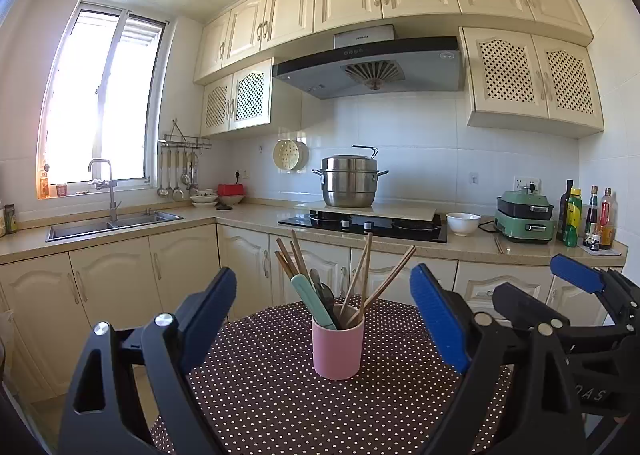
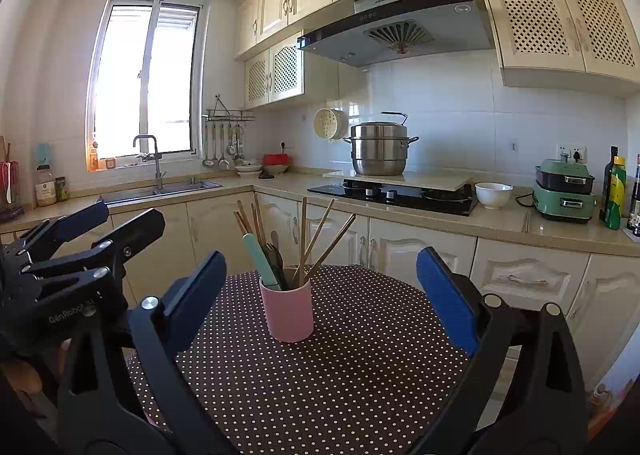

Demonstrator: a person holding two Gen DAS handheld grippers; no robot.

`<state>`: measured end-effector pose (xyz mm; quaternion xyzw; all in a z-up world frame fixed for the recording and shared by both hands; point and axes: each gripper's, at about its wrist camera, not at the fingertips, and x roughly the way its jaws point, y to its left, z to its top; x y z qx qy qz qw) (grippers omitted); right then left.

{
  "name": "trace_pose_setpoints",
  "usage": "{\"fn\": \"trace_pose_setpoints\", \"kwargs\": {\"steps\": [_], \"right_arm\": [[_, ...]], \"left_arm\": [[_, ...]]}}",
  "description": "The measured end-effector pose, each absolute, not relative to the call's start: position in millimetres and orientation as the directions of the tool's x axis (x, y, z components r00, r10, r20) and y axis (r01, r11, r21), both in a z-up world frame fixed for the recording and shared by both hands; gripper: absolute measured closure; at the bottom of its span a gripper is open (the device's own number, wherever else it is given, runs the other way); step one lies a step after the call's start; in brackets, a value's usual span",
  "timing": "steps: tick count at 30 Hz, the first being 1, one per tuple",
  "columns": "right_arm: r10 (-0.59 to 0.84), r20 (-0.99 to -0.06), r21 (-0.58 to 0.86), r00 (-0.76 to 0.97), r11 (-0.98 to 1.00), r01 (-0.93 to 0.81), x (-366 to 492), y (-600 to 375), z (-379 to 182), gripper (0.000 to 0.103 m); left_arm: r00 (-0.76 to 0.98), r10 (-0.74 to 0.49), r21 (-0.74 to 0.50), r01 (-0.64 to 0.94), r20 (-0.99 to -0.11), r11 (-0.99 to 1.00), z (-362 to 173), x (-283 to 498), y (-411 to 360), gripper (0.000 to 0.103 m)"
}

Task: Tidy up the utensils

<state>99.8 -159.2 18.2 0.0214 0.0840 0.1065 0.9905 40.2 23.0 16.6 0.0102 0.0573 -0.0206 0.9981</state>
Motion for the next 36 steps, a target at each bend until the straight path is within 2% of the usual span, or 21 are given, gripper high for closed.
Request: {"fn": "trace_pose_setpoints", "kwargs": {"steps": [36], "right_arm": [[0.221, -0.181, 0.078, 0.958, 0.975, -0.210, 102.9, -158.1, 16.9, 0.009]], "left_arm": [[0.992, -0.029, 0.022, 0.032, -0.120, 0.999, 15.8, 39.6, 23.6, 0.016]]}}
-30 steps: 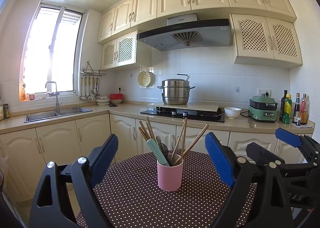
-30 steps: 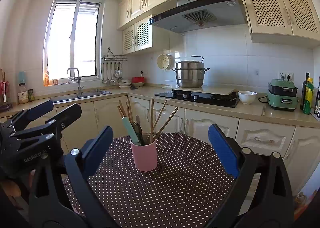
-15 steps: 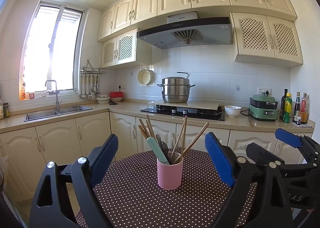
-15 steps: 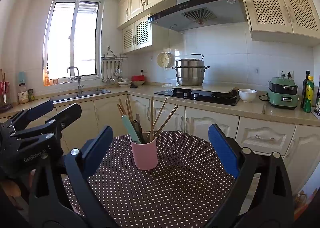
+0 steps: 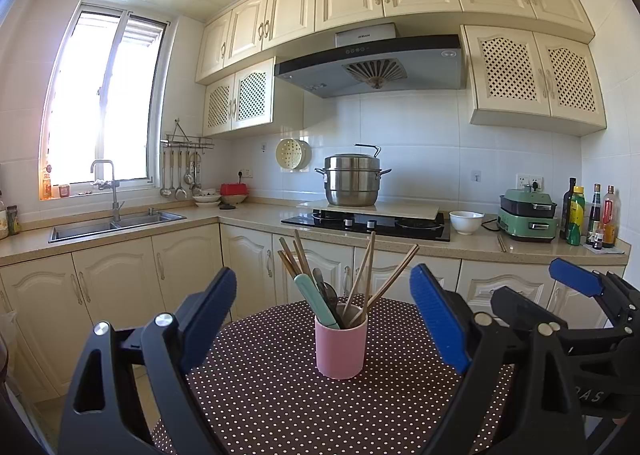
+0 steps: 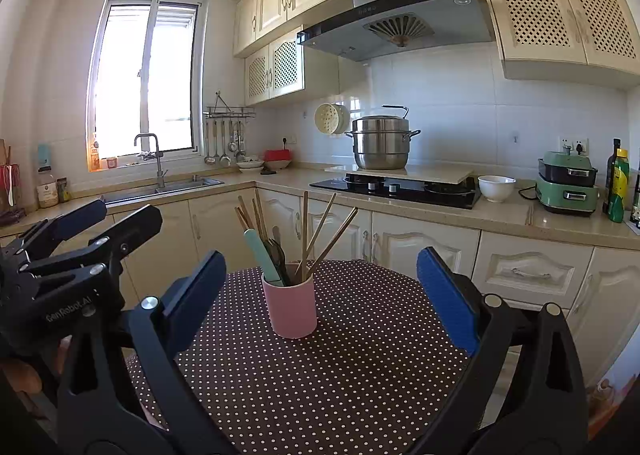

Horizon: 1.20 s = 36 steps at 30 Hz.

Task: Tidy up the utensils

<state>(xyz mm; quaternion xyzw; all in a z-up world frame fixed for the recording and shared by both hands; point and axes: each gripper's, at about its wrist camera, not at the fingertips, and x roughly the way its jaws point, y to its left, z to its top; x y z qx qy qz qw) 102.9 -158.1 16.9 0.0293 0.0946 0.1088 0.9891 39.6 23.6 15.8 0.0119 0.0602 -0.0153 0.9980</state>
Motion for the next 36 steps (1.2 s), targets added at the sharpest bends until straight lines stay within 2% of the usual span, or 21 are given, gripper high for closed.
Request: {"fn": "trace_pose_setpoints", "kwargs": {"steps": [36], "right_arm": [[0.224, -0.189, 0.083, 0.956, 0.974, -0.211, 106.2, -158.1, 16.9, 0.009]], "left_arm": [[0.992, -0.032, 0.022, 0.035, -0.123, 0.999, 19.1, 42.7, 25.6, 0.016]]}}
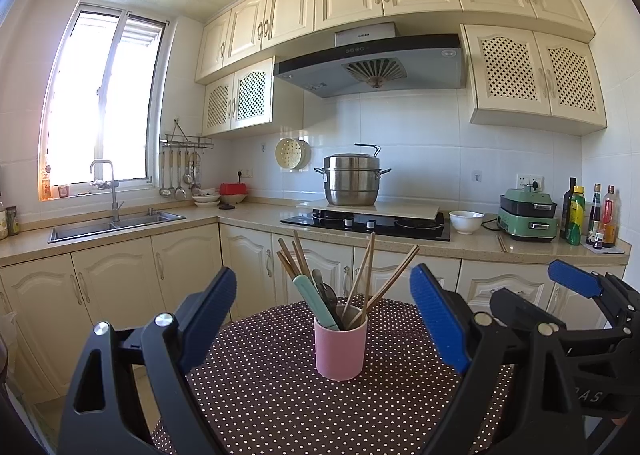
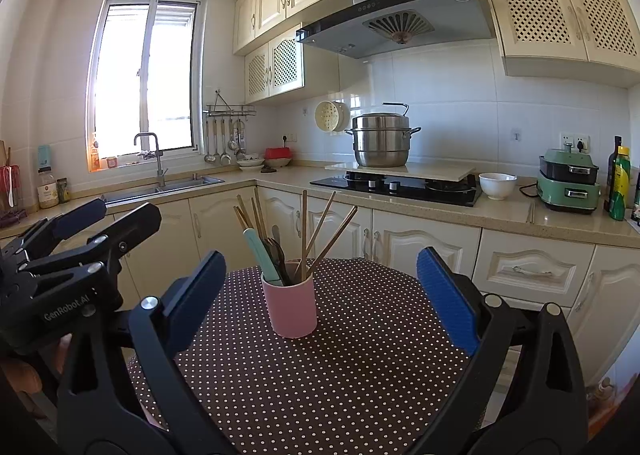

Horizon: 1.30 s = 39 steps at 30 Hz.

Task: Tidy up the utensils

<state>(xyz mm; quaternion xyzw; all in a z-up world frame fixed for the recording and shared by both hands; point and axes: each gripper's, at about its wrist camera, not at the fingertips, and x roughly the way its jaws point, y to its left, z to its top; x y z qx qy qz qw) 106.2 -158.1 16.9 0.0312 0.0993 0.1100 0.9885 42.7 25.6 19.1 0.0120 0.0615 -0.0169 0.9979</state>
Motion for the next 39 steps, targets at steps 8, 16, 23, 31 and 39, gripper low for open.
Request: {"fn": "trace_pose_setpoints", "kwargs": {"steps": [8, 16, 23, 31, 39], "right_arm": [[0.222, -0.191, 0.086, 0.956, 0.974, -0.209, 105.9, -158.7, 16.6, 0.009], [0.221, -0.194, 0.088, 0.956, 0.974, -0.208, 105.5, -159.7, 16.3, 0.009], [0.218, -0.202, 0.088, 0.955, 0.975, -0.204, 105.6, -160.3, 15.4, 0.008], [0.218, -0.206, 0.090, 0.954, 0.975, -0.204, 107.7, -160.5, 15.0, 0.008], [0.217, -0.207, 0.090, 0.954, 0.975, -0.203, 107.5, -160.8, 14.1, 0.008]], "left_arm": [[0.992, -0.033, 0.022, 0.036, -0.124, 0.999, 18.6, 44.4, 24.7, 0.016], [0.991, -0.035, 0.024, 0.038, -0.126, 0.999, 17.0, 47.7, 23.1, 0.016], [0.991, -0.036, 0.025, 0.040, -0.131, 0.999, 14.5, 48.9, 20.4, 0.016], [0.990, -0.035, 0.026, 0.039, -0.134, 0.999, 12.3, 49.4, 18.9, 0.016], [0.990, -0.037, 0.025, 0.041, -0.135, 0.999, 11.8, 48.7, 18.4, 0.016]]}}
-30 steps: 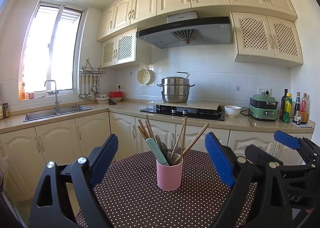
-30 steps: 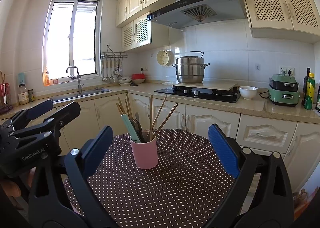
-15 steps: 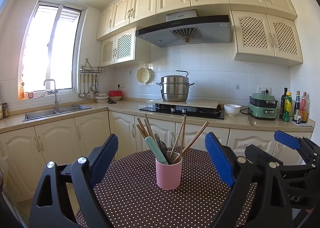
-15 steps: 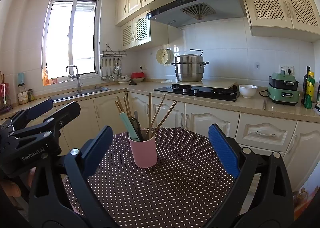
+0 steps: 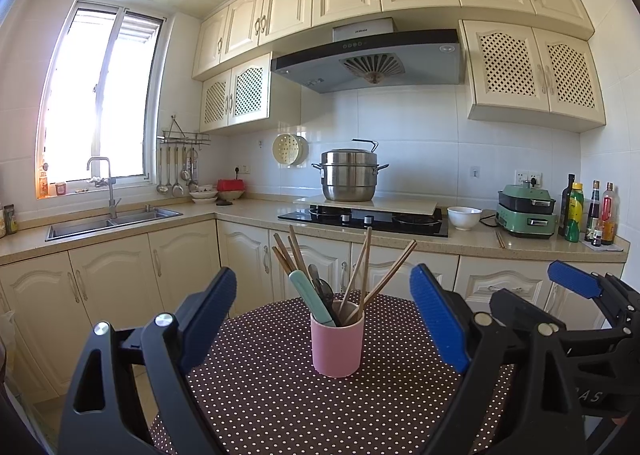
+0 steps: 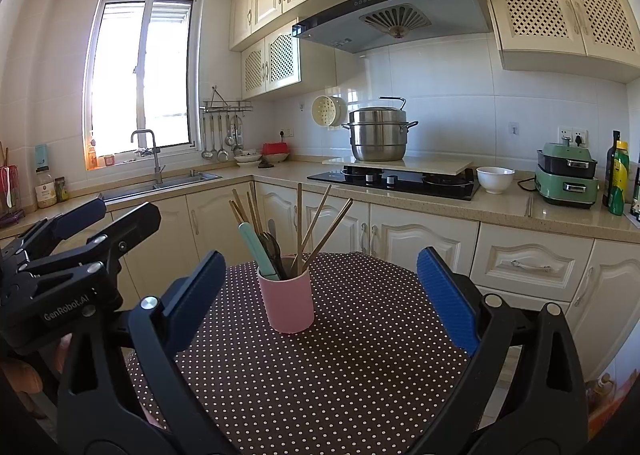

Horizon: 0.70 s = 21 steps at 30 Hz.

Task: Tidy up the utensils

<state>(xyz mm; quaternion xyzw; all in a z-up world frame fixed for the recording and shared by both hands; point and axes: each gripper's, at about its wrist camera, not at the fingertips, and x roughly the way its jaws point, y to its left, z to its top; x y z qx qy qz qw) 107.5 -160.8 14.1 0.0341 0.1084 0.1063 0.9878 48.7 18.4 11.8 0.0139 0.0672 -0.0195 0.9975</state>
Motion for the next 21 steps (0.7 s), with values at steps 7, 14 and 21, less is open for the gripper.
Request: {"fn": "trace_pose_setpoints", "kwargs": {"steps": [7, 14, 21], "right_arm": [[0.218, -0.207, 0.091, 0.954, 0.975, -0.203, 107.5, -161.3, 14.2, 0.008], [0.218, -0.211, 0.093, 0.953, 0.975, -0.203, 106.7, -161.5, 12.0, 0.008], [0.217, -0.211, 0.092, 0.953, 0.975, -0.202, 106.7, -162.0, 11.7, 0.008]], "left_arm": [[0.990, -0.037, 0.026, 0.041, -0.136, 0.999, 11.6, 49.1, 18.3, 0.016], [0.990, -0.037, 0.025, 0.041, -0.137, 0.999, 11.3, 48.8, 17.4, 0.016], [0.990, -0.036, 0.025, 0.040, -0.137, 0.999, 10.4, 48.4, 17.1, 0.016]]}}
